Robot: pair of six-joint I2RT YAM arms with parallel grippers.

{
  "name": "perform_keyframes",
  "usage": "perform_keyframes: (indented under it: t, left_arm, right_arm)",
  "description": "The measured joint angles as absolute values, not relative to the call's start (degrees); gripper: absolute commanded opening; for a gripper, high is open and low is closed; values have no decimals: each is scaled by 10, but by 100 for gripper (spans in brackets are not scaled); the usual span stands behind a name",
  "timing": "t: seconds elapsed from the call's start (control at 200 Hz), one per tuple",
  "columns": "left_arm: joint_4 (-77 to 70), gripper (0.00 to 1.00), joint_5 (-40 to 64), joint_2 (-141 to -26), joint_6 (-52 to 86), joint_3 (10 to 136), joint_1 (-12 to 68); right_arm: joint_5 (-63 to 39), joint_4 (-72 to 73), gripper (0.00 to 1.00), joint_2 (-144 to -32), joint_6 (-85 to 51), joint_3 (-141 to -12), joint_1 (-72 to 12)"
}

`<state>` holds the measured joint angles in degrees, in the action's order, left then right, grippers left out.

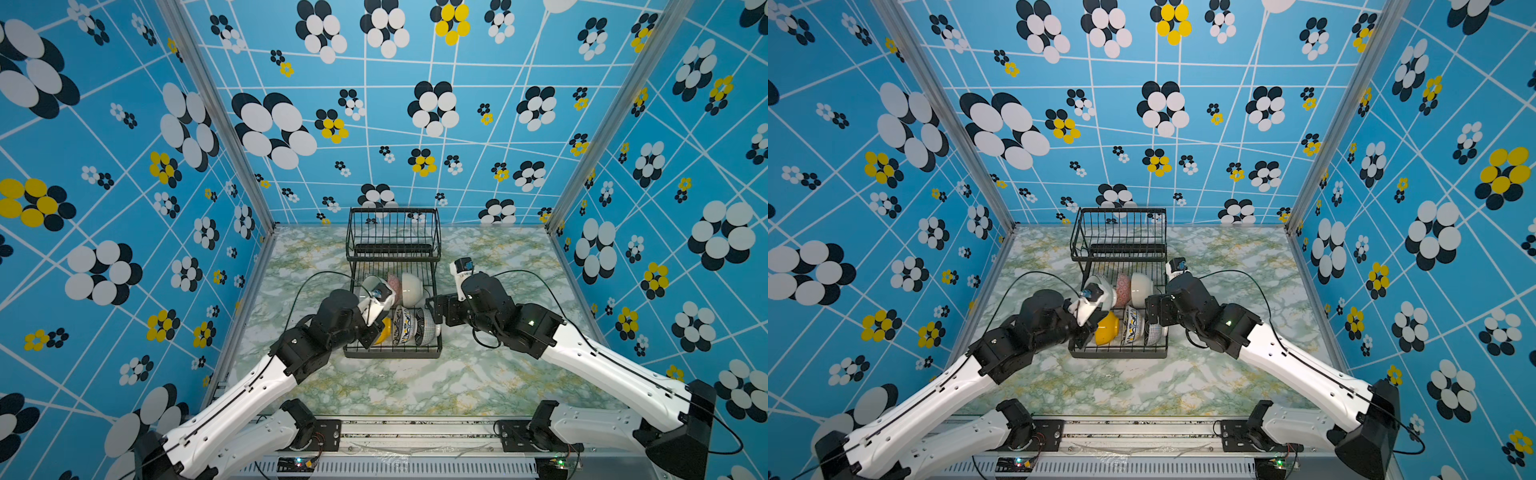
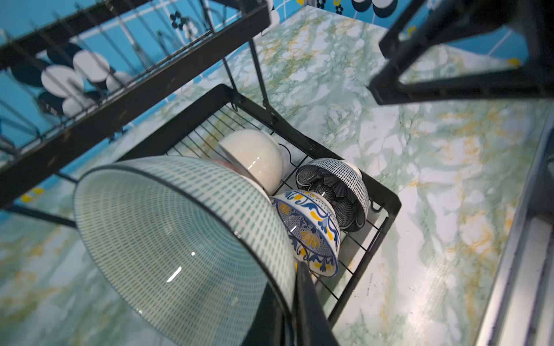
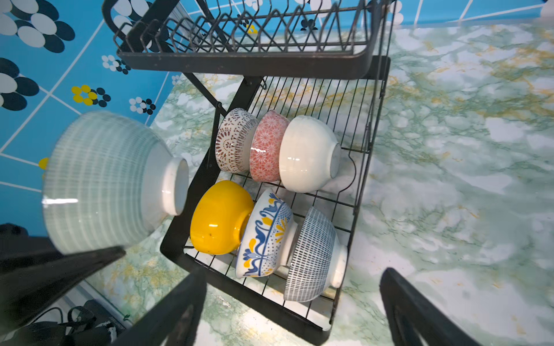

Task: Load bowls into a dish rack
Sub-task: Place the bowl in the dish rack.

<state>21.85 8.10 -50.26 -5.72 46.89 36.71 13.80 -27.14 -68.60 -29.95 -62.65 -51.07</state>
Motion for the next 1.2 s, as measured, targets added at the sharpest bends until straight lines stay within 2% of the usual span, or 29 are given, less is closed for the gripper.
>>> perform_keyframes:
  t: [0.25, 0.59, 0.875, 1.049, 1.204]
  left_arm:
    - [213, 0, 329, -491, 112, 422, 172]
    - [147, 0, 543, -509, 276, 349, 34]
    - [102, 0, 626, -522, 321, 316, -27]
    - [185, 0, 654, -586, 259, 379, -36]
    - [210, 0, 660, -595, 228, 392, -49]
  right_arm:
    - [136, -225, 97, -742, -312, -627, -568]
    - [135, -179, 97, -803, -347, -630, -624]
    - [140, -134, 97, -838, -357, -653, -677]
    - [141, -109, 97, -843, -363, -653, -677]
    - [140, -101, 97, -846, -363, -652, -677]
